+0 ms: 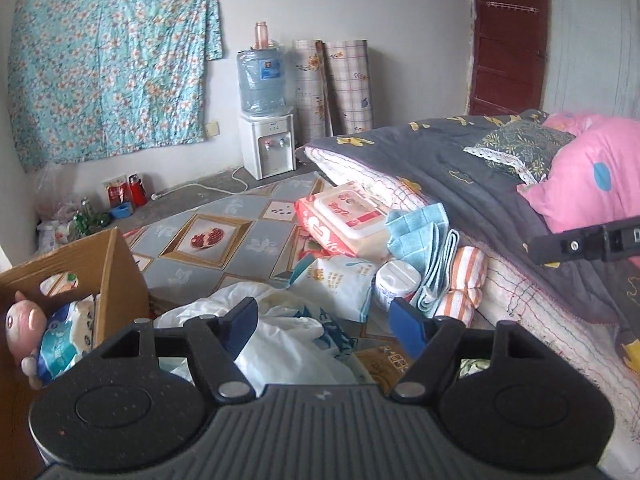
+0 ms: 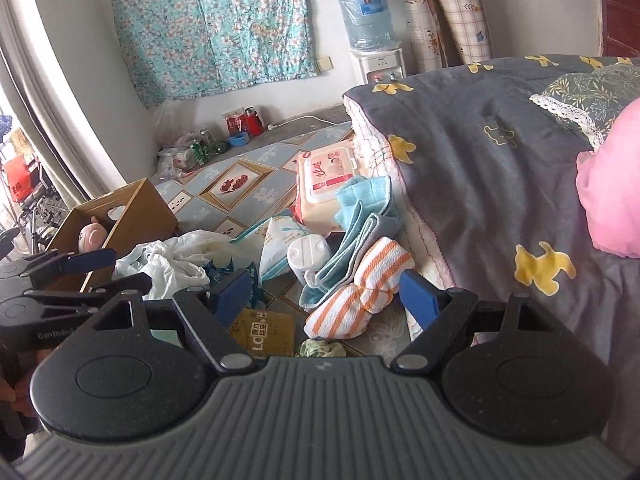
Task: Organize soft objects
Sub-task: 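Reach the left tool to the clear plastic bag on the bed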
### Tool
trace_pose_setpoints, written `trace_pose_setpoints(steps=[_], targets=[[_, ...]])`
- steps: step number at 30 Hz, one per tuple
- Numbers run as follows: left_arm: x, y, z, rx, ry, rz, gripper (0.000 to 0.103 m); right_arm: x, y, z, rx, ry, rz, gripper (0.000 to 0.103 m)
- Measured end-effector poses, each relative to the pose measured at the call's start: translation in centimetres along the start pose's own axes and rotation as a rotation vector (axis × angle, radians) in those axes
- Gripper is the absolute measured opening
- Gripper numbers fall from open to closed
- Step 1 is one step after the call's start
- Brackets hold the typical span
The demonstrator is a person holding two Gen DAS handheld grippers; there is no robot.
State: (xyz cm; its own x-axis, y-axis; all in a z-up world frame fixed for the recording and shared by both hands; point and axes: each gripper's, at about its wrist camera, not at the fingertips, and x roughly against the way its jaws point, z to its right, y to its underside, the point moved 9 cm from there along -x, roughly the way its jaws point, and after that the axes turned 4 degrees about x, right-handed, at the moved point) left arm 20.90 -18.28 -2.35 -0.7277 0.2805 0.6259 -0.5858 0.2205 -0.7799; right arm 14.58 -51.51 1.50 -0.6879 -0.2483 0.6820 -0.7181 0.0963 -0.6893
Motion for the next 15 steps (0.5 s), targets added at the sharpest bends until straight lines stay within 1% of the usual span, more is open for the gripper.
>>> trace_pose_setpoints(steps=[2, 4, 5, 7, 8, 9, 10, 11, 12, 15], targets=[[-1.7, -0.1, 1.3, -0.056, 0.004, -0.014, 0.074, -1.1, -1.0, -0.2, 0.018, -0.018, -0.008, 0.081], [-3.4, -0.2, 2.0, -0.105, -0.001, -0.025, 0.070, -2.4, -2.2, -0.5, 0.027, -0.042, -0.015, 0.081], [-4.3, -0.2, 2.3, -0.131, -0.008, -0.035, 0.069, -2.9, -2.8, -0.7, 0.030, -0.055, -0.019, 0.080], [-6.3, 0.0, 3.0, -0.191, -0.026, -0.063, 0.064, -4.3, -3.8, -1.2, 0.038, -0.092, -0.023, 0.079], [-7.1, 0.2, 3.3, -0.219, -0.026, -0.079, 0.063, -5.1, -4.2, -1.4, 0.036, -0.106, -0.030, 0.075], [-8.1, 0.3, 3.6, -0.251, -0.020, -0.097, 0.062, -6.0, -4.5, -1.6, 0.035, -0.121, -0.039, 0.068], [-8.9, 0.5, 4.0, -0.281, -0.013, -0.114, 0.061, -6.8, -4.7, -1.7, 0.031, -0.136, -0.049, 0.065], [-9.8, 0.8, 4.3, -0.310, -0.006, -0.130, 0.061, -7.7, -4.8, -1.8, 0.021, -0.155, -0.062, 0.057], [-10.6, 1.0, 4.6, -0.339, -0.006, -0.150, 0.060, -8.6, -4.8, -1.8, 0.007, -0.171, -0.078, 0.052], [-13.1, 1.6, 5.0, -0.392, -0.023, -0.204, 0.056, -10.8, -4.6, -1.6, -0.043, -0.216, -0.115, 0.050]])
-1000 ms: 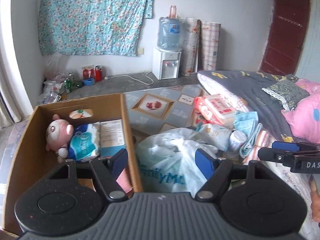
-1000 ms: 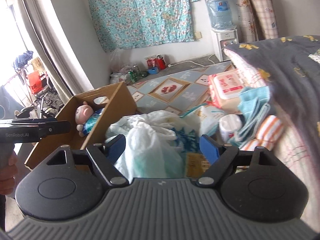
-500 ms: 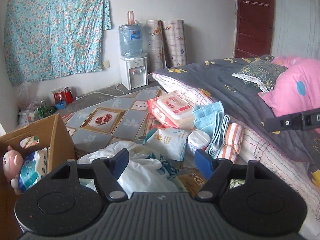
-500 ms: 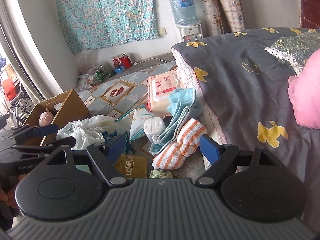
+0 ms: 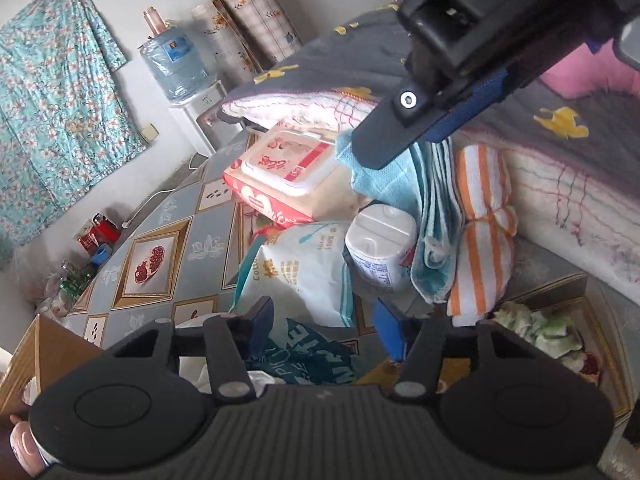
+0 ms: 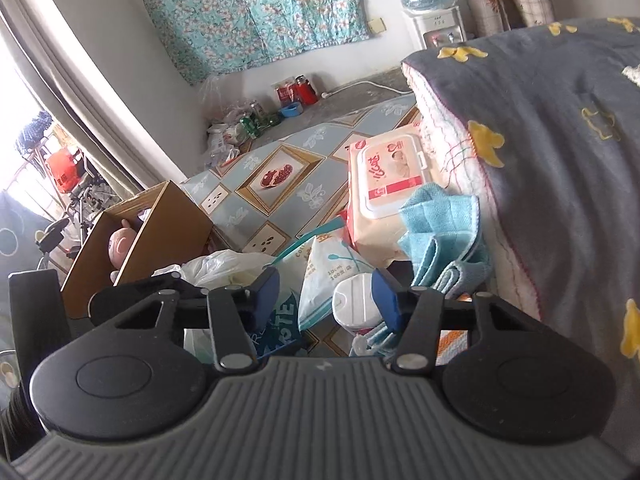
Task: Organize soft objects
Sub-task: 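Reach the left tool to the clear plastic bag on the bed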
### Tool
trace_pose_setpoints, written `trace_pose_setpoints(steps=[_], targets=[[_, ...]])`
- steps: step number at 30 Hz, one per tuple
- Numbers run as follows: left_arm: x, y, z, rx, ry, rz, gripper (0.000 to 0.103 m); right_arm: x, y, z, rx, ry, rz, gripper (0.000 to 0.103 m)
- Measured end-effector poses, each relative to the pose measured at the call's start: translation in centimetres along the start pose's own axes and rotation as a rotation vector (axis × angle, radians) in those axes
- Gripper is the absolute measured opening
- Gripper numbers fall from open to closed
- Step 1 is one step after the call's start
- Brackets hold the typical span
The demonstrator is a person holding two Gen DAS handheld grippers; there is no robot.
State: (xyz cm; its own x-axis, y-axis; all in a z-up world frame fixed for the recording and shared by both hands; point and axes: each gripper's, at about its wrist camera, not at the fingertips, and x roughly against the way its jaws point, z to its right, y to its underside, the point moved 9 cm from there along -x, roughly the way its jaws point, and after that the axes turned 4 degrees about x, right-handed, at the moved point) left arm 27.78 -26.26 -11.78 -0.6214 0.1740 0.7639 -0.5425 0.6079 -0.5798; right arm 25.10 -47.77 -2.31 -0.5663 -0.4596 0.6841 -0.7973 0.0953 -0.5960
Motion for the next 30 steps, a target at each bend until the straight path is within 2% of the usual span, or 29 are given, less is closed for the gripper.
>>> trace_pose_setpoints(steps=[2, 5, 8, 10, 15, 22, 27, 30], targets=[[-1.2, -0.2, 0.0, -0.011, -0.003, -0.022, 0.054, -0.7, 0.2, 0.5, -0.018, -0.014, -0.007, 0.050], [-2.9, -0.4, -0.1, -0.017, -0.010, -0.066, 0.044, -1.1, 0.3, 1.0, -0.031, -0.025, -0.004, 0.050], [-4.0, -0.2, 0.0, -0.017, -0.013, -0.098, 0.031, -0.7, 0.5, 1.8, -0.041, -0.025, 0.005, 0.050], [-4.3, -0.2, -0.1, -0.007, -0.017, -0.103, 0.020, -0.4, 0.6, 2.2, -0.047, -0.017, 0.013, 0.051], [-2.5, -0.8, -1.4, 0.039, -0.062, -0.054, 0.008, 0.6, 1.1, 2.7, -0.045, 0.001, 0.025, 0.051], [1.5, -2.9, -6.3, 0.269, -0.051, 0.037, 0.005, 1.7, 1.2, 2.0, -0.070, -0.021, 0.052, 0.051], [6.0, -3.6, -9.1, 0.434, 0.020, 0.119, 0.005, 2.8, 0.6, 0.3, -0.079, -0.058, 0.090, 0.051], [8.9, -3.3, -9.9, 0.510, 0.095, 0.159, 0.005, 3.5, 0.0, -1.2, -0.083, -0.097, 0.120, 0.051]])
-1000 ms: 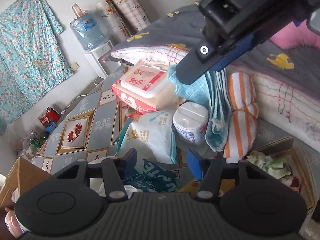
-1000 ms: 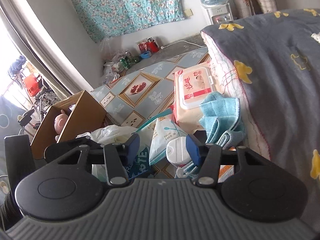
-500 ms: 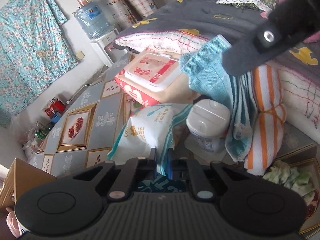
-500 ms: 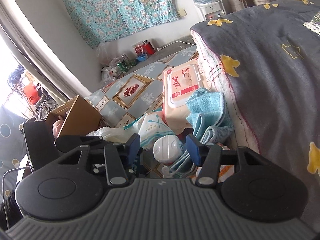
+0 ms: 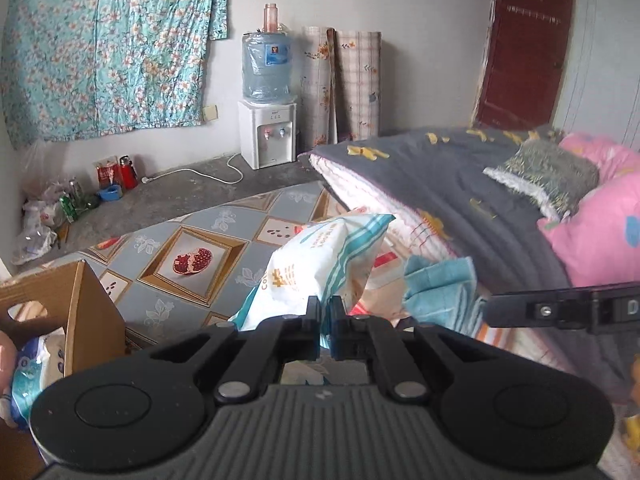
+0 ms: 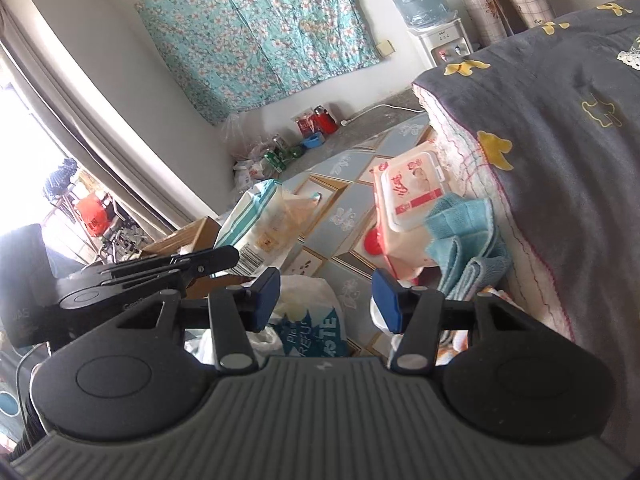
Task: Organize soft objects
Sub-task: 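Reach the left tool to the clear plastic bag on the bed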
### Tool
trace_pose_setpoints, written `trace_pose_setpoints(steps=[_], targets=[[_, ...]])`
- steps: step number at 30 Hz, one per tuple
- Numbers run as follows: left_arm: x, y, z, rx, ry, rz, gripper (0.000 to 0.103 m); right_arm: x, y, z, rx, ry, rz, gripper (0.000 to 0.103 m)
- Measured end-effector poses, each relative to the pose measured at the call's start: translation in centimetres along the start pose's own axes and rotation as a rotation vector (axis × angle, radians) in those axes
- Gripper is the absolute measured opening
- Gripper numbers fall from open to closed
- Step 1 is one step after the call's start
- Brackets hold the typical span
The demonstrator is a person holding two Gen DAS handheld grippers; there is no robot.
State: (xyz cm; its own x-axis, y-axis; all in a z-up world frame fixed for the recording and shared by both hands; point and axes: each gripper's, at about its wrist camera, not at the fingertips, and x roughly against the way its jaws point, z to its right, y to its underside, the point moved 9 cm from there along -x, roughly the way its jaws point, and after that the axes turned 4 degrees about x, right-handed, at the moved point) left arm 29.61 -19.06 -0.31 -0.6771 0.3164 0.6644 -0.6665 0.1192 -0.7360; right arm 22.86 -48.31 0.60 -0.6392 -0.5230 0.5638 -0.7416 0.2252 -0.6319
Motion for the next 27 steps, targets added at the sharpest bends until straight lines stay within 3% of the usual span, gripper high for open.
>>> trace_pose_setpoints(steps=[4, 7, 12, 18, 22, 27], targets=[[4.1, 0.7, -0.3, 0.124, 0.130, 0.014, 0.005, 0.9, -0.6, -2.5, -0.010, -0.059, 0.038, 0.050], [6.3, 2.2, -1.5, 0.222, 0.185, 0.018, 0.005, 0.9, -0.4, -4.7, -0.010, -0.110, 0.038, 0.047], [7.8, 6.8, -4.2, 0.400, 0.271, -0.020, 0.005, -1.1, 1.1, -8.9, 0.038, -0.164, -0.014, 0.027], [8.9, 10.7, -8.1, 0.525, 0.238, -0.007, 0.005, -6.1, 3.5, -14.9, 0.094, -0.230, -0.102, 0.020], [9.7, 11.3, -9.9, 0.527, 0.196, 0.004, 0.011, -8.3, 4.3, -18.3, 0.129, -0.261, -0.138, 0.021], [10.3, 11.2, -10.4, 0.473, 0.160, 0.002, 0.033, -10.4, 4.8, -20.4, 0.119, -0.303, -0.189, 0.023]])
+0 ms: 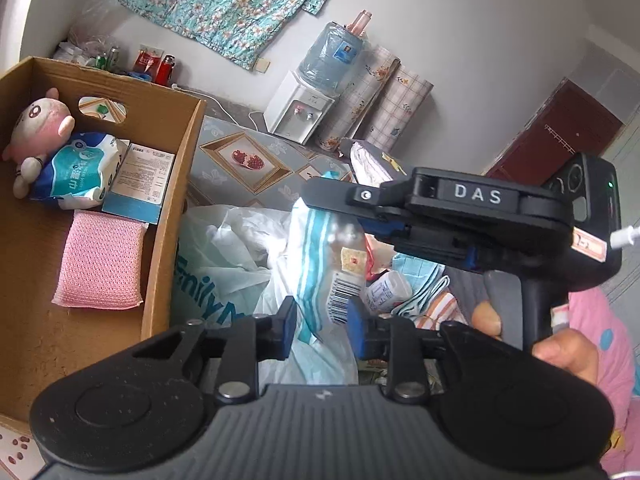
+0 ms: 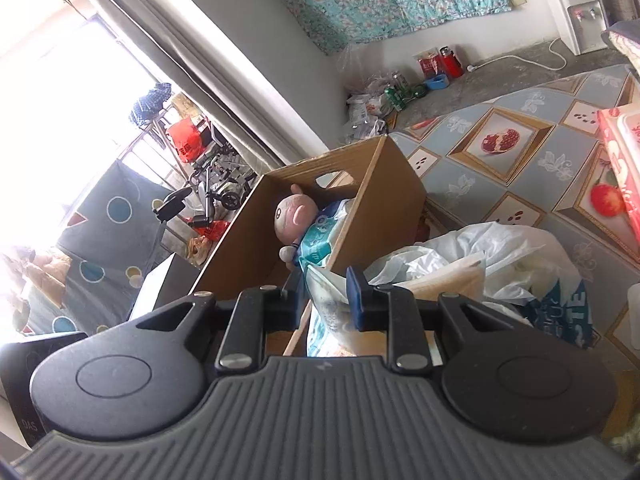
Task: Organize soft objects
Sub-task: 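Reach the left tool to the clear plastic bag on the bed, then grasp the clear plastic bag with the left tool and lift it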
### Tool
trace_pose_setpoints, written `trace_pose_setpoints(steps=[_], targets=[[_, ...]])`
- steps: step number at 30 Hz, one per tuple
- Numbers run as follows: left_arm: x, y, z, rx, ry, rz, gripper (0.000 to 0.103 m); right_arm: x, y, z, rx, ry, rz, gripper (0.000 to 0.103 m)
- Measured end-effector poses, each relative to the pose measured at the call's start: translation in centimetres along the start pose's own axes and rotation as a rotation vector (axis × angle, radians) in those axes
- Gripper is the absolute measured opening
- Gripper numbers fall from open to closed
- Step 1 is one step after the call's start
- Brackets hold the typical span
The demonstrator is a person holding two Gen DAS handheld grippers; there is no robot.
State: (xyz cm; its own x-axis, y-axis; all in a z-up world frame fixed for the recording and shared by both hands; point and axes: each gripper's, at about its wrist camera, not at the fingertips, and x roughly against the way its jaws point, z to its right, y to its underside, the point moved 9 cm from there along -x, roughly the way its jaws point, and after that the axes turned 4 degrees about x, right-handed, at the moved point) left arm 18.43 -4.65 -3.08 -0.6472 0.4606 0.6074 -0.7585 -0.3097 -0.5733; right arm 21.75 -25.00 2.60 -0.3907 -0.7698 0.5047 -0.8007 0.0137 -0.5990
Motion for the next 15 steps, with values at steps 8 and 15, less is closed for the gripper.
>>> trace_pose_setpoints(steps=[8, 15], targets=[[-1.8, -1.2, -0.3, -0.053, -0.126, -0.002, 0.045, -0.8, 0.1, 1.1, -0.081, -0.084, -0.040, 0.027], [-2.0, -1.5, -0.8, -0.059, -0.139, -0.008, 0.042, 2.6, -1.3, 6.2, -0.176, 0.000, 0.067, 0.053]])
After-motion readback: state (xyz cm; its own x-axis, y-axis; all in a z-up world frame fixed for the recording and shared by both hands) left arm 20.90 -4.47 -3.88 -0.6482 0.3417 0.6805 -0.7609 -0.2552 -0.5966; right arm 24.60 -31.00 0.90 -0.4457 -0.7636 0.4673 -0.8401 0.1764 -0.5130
